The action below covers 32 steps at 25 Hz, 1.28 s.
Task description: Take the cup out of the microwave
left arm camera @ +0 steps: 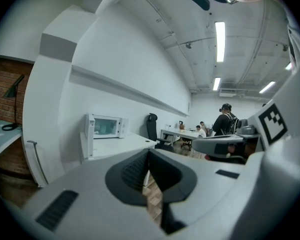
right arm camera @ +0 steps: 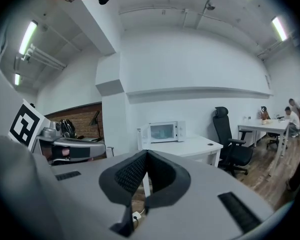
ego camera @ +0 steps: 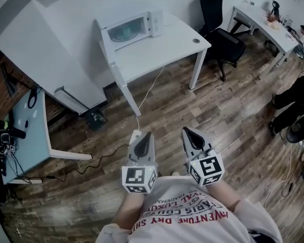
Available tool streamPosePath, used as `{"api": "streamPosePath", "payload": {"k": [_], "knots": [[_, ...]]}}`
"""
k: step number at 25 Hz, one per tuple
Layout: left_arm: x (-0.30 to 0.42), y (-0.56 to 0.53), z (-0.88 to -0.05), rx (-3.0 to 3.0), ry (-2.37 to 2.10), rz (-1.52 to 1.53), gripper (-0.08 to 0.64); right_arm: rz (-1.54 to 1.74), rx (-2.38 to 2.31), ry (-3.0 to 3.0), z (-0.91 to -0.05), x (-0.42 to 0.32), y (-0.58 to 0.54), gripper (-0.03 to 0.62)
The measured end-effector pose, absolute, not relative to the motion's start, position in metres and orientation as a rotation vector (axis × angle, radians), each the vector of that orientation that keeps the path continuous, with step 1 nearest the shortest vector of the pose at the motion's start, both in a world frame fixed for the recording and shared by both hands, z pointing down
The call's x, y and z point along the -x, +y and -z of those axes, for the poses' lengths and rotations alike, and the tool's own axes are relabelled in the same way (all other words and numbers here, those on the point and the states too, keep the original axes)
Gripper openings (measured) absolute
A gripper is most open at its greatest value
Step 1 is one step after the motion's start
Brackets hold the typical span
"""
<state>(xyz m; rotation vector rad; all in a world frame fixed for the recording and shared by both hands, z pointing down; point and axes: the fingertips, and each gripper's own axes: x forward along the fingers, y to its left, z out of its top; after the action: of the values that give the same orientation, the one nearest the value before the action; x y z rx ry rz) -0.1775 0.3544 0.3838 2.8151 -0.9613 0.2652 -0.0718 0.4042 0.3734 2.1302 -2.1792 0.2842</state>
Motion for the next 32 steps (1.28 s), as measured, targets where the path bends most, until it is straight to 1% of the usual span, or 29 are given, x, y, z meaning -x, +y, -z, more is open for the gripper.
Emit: {"api": "streamPosePath", "payload": {"k": [6,12,20,26,32], "knots": [[0.15,0.342,-0.388,-2.824,-0.956,-0.312,0.008,-0.329,-2.132,-2.196,-0.382,0.044,0.388,0.005],[0.118,0.283,-0.396,-2.814,-0.919,-0.287,0.008,-0.316,-2.137,-2.165,-0.39,0.02,0.335,0.005],[0.06,0.17,-0.375,-2.869,-0.823,-0.223,0.008,-0.277,-2.123,-2.136,-0.38,-0.009,0.231,0.005],[0.035,0.076,-0.367,-2.895,-0.798,-0.22,0.008,-0.264,-2.139,-2.129,-0.374,-0.03,0.137,0.005],[0.013,0.004,-0.366,-2.939,-0.771,-0.23,0.008,-0.271,-2.16,-2.14,-0.373,-0.05,0.051,0.005]]}}
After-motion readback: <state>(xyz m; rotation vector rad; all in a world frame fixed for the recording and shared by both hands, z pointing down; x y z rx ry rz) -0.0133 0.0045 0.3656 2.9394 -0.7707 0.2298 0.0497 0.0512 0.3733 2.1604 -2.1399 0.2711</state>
